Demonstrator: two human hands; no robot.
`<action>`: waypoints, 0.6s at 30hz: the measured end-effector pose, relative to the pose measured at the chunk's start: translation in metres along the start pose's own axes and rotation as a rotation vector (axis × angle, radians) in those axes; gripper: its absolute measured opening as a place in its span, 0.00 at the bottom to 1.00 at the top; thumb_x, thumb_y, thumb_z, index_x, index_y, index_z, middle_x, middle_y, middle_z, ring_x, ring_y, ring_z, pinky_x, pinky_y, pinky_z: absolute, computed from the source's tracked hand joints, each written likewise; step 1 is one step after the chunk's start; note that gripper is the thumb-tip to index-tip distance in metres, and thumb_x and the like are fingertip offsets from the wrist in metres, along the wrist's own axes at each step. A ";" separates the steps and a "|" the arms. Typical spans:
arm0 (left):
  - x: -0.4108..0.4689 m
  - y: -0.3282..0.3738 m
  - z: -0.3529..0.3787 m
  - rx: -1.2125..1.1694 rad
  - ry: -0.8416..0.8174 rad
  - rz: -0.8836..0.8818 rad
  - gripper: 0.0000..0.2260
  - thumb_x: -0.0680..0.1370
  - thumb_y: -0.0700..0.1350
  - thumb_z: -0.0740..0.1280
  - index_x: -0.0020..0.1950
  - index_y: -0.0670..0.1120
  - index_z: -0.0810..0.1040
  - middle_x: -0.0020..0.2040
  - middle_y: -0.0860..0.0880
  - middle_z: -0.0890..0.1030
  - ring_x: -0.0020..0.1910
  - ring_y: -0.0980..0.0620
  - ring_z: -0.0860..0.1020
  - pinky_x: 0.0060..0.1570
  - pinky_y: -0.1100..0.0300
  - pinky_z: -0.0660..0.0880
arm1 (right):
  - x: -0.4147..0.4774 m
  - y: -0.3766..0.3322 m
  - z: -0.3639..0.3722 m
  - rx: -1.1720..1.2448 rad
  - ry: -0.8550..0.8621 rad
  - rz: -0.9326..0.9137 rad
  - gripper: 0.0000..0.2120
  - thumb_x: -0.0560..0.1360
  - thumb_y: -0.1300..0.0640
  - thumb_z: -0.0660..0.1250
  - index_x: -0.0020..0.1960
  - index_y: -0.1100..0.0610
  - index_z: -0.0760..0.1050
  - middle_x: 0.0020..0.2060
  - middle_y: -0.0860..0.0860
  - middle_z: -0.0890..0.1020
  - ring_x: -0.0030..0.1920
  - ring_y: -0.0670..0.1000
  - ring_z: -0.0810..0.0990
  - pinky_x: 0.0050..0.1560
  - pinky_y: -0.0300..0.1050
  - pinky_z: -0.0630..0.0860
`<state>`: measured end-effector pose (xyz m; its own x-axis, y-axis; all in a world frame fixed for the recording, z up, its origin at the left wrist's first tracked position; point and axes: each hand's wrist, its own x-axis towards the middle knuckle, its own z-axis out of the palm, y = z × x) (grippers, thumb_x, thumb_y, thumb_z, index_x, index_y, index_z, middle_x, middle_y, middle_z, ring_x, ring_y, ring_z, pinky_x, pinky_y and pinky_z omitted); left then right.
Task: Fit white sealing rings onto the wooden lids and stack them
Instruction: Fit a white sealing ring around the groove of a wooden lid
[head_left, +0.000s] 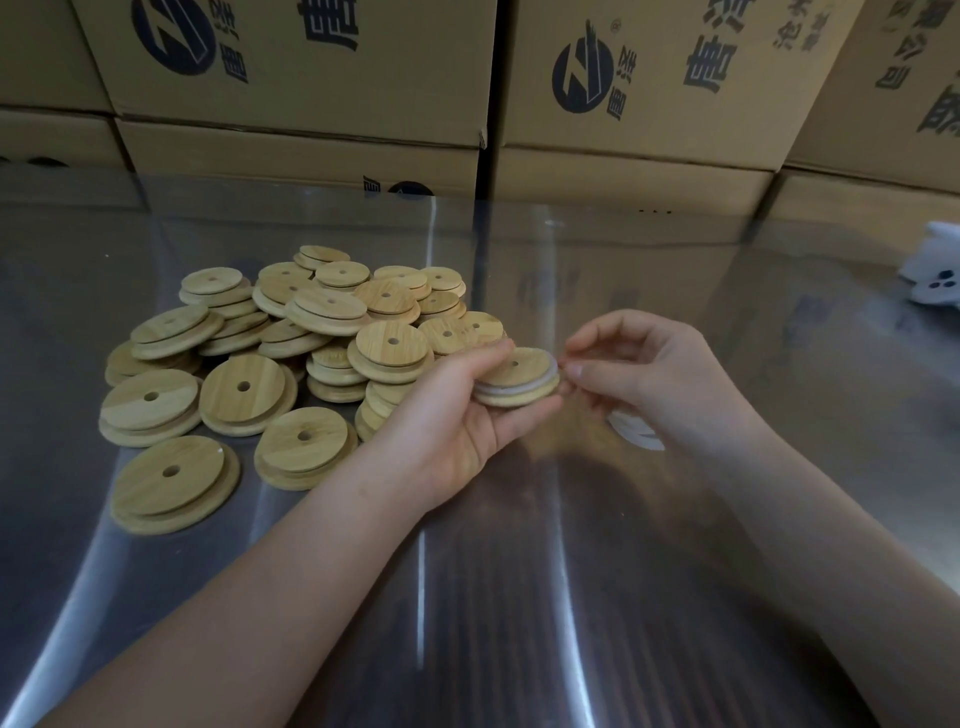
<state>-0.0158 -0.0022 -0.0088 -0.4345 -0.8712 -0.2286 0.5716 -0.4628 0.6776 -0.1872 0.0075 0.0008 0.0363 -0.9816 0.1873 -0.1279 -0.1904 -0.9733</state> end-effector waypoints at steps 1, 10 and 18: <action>-0.001 0.001 0.000 -0.028 -0.023 -0.021 0.11 0.80 0.37 0.60 0.59 0.32 0.74 0.53 0.33 0.82 0.51 0.38 0.84 0.43 0.54 0.83 | 0.000 0.000 0.000 -0.069 -0.004 -0.044 0.09 0.71 0.72 0.71 0.41 0.59 0.78 0.31 0.52 0.83 0.27 0.45 0.77 0.28 0.37 0.74; -0.008 0.006 0.000 -0.100 -0.168 -0.065 0.26 0.68 0.29 0.56 0.66 0.26 0.66 0.59 0.27 0.77 0.58 0.34 0.80 0.55 0.49 0.79 | -0.004 -0.004 -0.009 -0.369 -0.015 -0.254 0.04 0.72 0.65 0.73 0.42 0.57 0.83 0.35 0.49 0.82 0.36 0.62 0.77 0.39 0.52 0.74; -0.005 0.006 -0.004 0.005 -0.214 -0.105 0.16 0.74 0.35 0.64 0.60 0.30 0.73 0.56 0.31 0.80 0.54 0.40 0.83 0.51 0.55 0.81 | -0.001 -0.001 -0.017 -0.551 0.009 -0.412 0.06 0.74 0.66 0.71 0.42 0.56 0.80 0.40 0.51 0.81 0.40 0.56 0.78 0.45 0.55 0.76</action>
<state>-0.0079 -0.0012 -0.0066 -0.6294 -0.7634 -0.1450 0.5121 -0.5478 0.6616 -0.2036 0.0084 0.0043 0.1820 -0.8274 0.5313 -0.5912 -0.5239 -0.6132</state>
